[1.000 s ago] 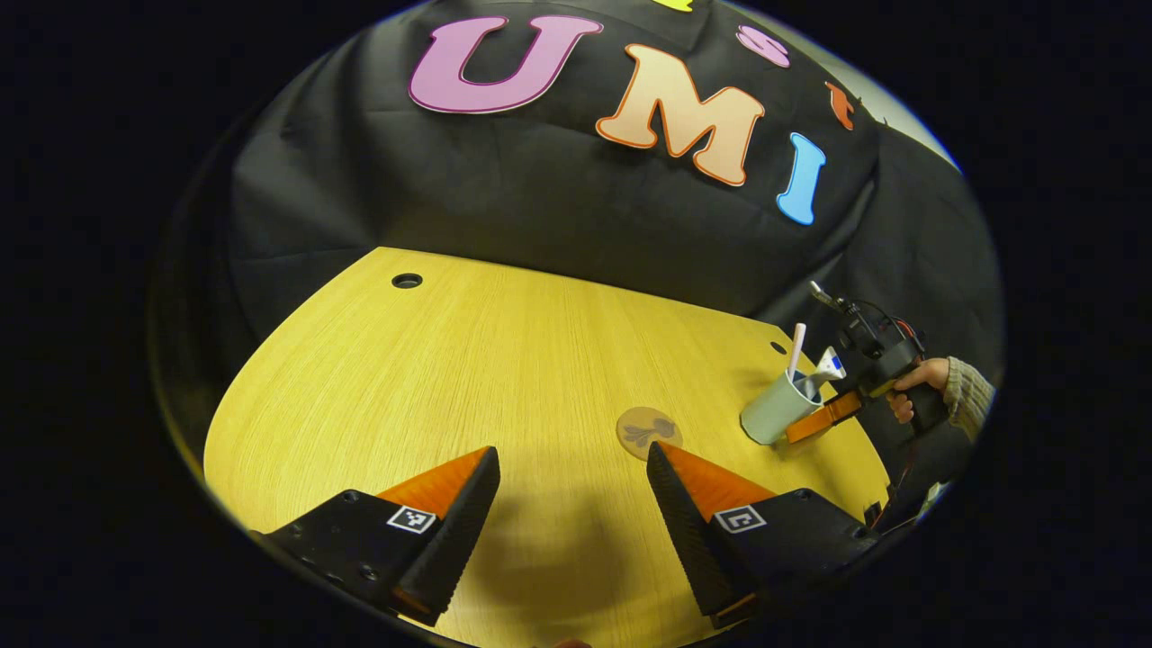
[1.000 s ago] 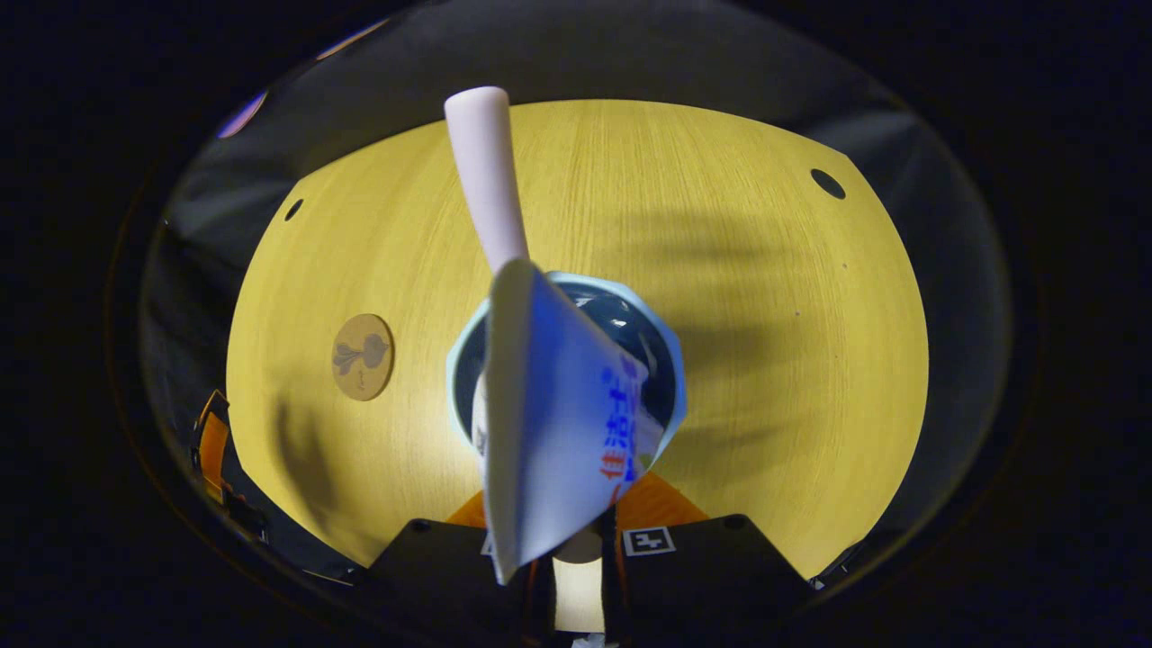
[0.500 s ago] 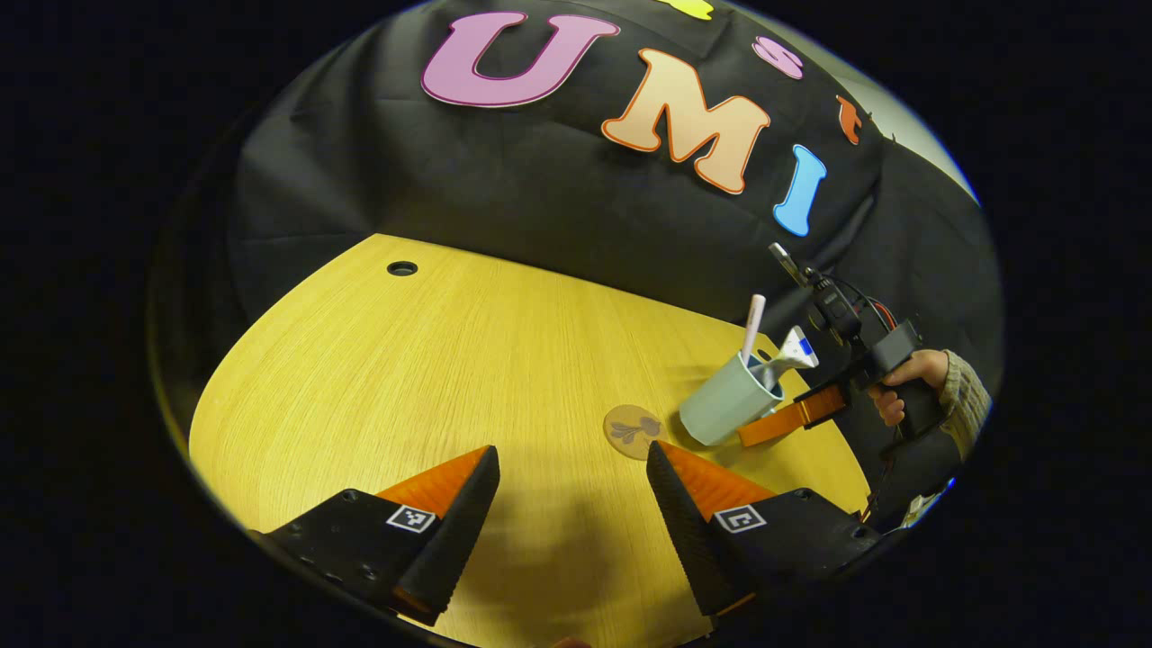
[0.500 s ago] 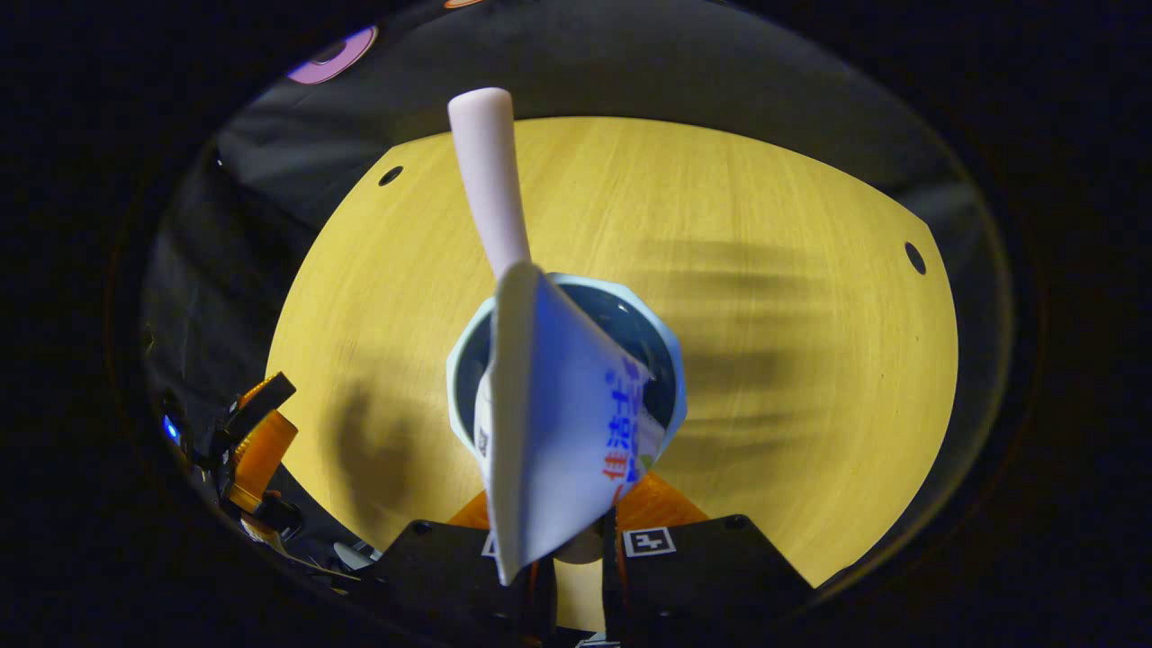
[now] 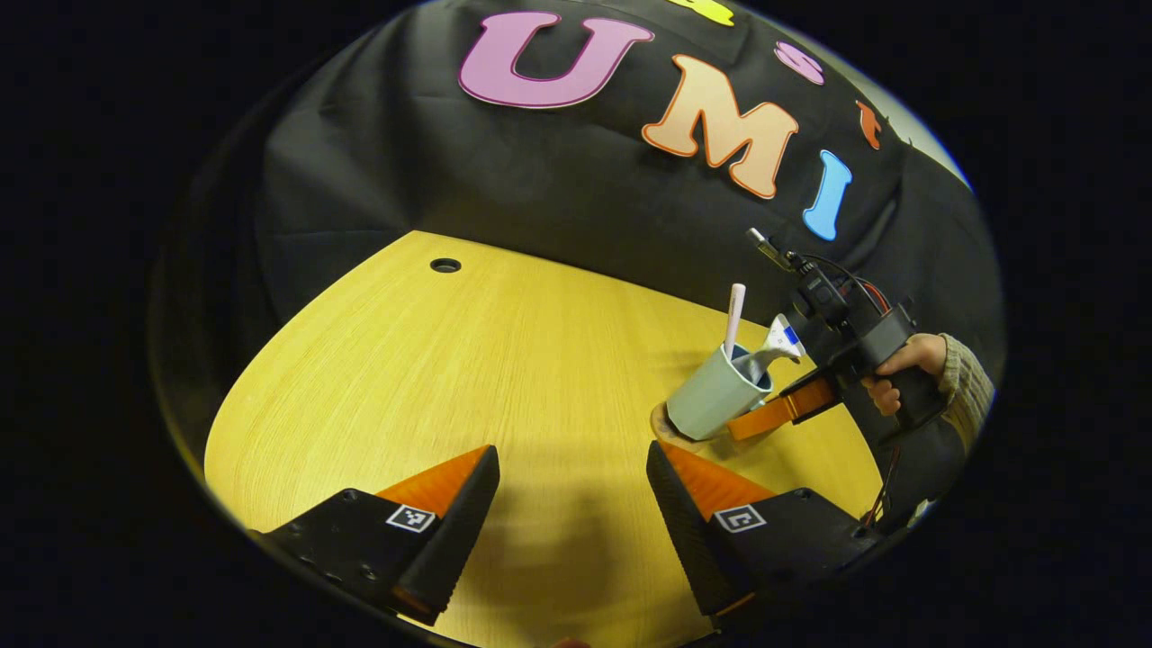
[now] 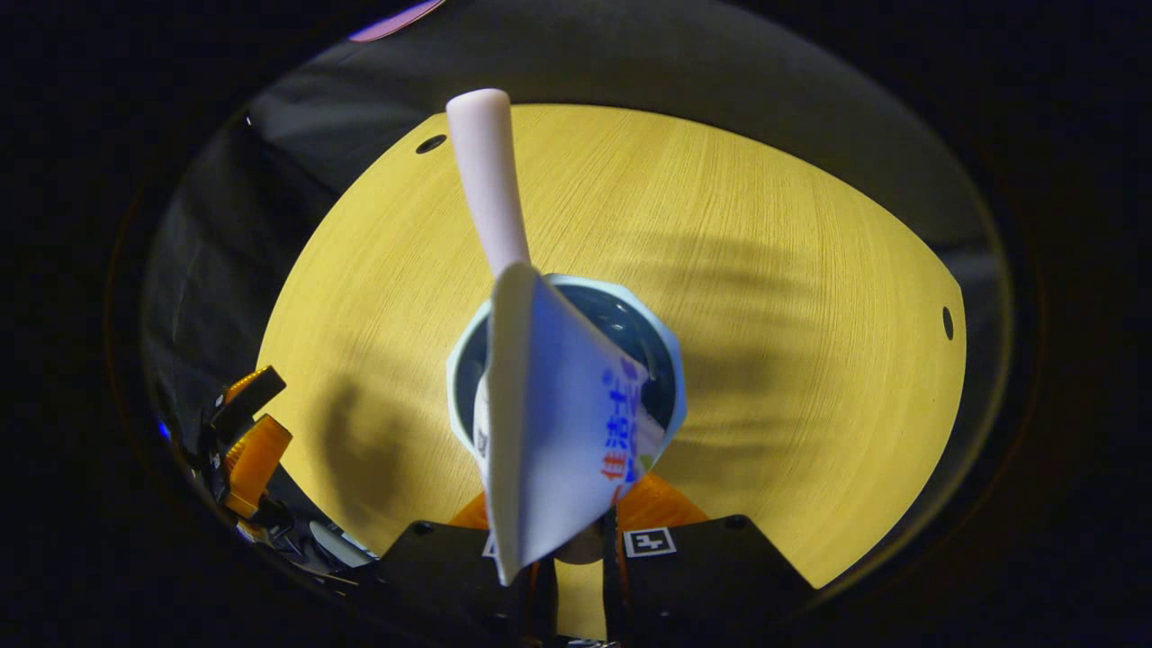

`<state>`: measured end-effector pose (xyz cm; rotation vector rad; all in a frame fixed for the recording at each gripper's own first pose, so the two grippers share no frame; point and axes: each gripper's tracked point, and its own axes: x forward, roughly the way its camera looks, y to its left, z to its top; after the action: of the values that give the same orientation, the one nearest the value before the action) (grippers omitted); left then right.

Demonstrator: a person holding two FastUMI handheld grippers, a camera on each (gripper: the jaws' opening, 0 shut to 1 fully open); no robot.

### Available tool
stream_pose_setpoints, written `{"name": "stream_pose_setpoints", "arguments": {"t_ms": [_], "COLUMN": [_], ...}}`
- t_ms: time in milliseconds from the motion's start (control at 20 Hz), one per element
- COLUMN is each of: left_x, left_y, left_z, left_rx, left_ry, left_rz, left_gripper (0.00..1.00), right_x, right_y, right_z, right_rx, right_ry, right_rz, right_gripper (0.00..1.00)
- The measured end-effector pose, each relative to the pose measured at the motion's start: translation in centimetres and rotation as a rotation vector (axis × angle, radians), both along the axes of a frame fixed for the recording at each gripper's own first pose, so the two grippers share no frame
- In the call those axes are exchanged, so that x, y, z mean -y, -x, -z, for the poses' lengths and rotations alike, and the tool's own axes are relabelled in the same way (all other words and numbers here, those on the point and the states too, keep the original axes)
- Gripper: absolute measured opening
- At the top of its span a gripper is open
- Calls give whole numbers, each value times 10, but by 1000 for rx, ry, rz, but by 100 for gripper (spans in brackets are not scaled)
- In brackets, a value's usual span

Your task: Put the toothbrush and toothpaste on the desktop into the cup, then pick up the cup and place it on the coaster on the desktop.

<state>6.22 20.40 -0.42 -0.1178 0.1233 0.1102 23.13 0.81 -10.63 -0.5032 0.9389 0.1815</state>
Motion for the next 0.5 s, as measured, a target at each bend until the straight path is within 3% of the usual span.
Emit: {"name": "stream_pose_setpoints", "arguments": {"t_ms": [500], "left_x": [-8], "left_y": [3], "left_z": [4], "left_rx": [-9], "left_ry": [4], "left_rz": [-19], "left_gripper": [96], "right_x": [3], "right_y": [1], "right_z": [-1], "right_rx": [-13], "right_ry": [32], "right_rz": [0], "right_gripper": [24]}}
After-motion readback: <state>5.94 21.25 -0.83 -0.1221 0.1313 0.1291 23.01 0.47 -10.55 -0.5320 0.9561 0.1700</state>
